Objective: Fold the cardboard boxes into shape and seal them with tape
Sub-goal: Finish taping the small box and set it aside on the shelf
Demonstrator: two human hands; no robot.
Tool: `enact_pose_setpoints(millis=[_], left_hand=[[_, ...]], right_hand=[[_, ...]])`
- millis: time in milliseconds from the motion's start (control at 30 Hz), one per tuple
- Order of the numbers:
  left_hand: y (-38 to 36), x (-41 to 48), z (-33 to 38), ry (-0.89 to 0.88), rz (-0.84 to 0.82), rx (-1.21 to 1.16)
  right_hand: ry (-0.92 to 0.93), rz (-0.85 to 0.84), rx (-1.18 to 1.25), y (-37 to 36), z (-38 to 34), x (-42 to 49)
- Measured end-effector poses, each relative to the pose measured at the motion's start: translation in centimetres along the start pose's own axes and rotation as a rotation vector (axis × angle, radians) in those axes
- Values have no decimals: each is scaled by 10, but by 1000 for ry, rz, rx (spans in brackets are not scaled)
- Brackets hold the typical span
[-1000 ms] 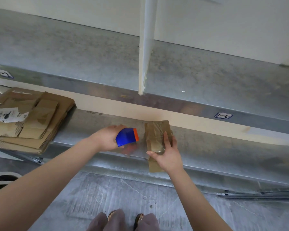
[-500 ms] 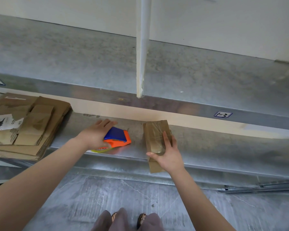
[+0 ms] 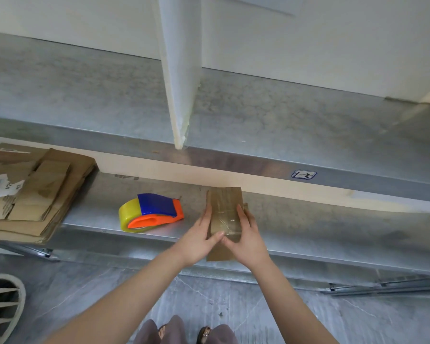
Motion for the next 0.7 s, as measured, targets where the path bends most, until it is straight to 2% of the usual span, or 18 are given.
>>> enact_pose_setpoints(millis=[133,367,467,567,633,700], left_hand=[[-5,2,0,30,66,-178],[-4,4,2,42,187,-146],[-8,-3,10,76,196,-216],[29,6,10,102,317,-20],[54,23,13,93,232,84],[61,37,17,107,24,65]], right_hand=[[27,-45,88,13,11,2],[76,-50,172,18,19,6],[58,-28,215,24,27,0],[37,-62,237,28,31,-4],[22,-40,247,29,31,-5],[-35,49,233,27,35,-9]])
Point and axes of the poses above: each hand's wrist, its own x-axis towards the middle knuckle, its own y-axis out of the back of the hand, z = x × y, the point moved 6 cm from there along x, towards the middle knuckle, and after that the axes turned 9 degrees about -z, right-handed, at the moved point
